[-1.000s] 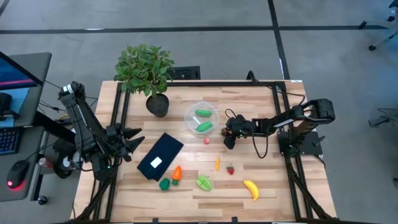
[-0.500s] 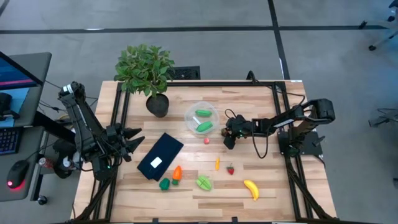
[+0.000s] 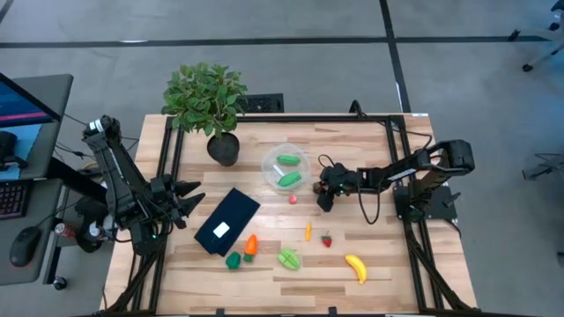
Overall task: Pick and placing Produce into tupperware
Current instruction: Put the top red strawberry into the transparent bin
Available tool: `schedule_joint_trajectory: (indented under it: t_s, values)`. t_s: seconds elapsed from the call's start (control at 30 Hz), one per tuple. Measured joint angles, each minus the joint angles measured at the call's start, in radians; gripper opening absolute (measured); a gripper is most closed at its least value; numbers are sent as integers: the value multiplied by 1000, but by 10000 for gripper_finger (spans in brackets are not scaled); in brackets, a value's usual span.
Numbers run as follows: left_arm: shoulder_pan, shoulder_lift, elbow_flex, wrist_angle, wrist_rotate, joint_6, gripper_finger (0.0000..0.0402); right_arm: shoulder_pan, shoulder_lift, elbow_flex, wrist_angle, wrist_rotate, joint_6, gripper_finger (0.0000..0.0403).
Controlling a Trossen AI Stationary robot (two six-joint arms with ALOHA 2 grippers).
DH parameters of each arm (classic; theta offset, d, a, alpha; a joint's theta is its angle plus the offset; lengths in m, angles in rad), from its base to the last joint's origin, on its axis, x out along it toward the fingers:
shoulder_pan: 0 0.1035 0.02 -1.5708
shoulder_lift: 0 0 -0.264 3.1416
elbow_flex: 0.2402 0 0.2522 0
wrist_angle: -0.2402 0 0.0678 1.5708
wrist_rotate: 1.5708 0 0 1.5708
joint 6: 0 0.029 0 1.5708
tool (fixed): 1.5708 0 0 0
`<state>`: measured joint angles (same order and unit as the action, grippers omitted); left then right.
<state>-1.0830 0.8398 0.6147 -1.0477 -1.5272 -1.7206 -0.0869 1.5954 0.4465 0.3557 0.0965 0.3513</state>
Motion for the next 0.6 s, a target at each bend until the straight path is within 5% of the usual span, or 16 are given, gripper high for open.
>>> schedule_joint_trajectory:
  t_s: [0.3, 0.6]
  values:
    - [0, 0, 0, 12, 0, 4, 236, 2, -18, 0, 57, -117, 0, 144]
    - [0, 0, 0, 14, 1, 15, 236, 2, -167, 0, 95, -215, -1, 154]
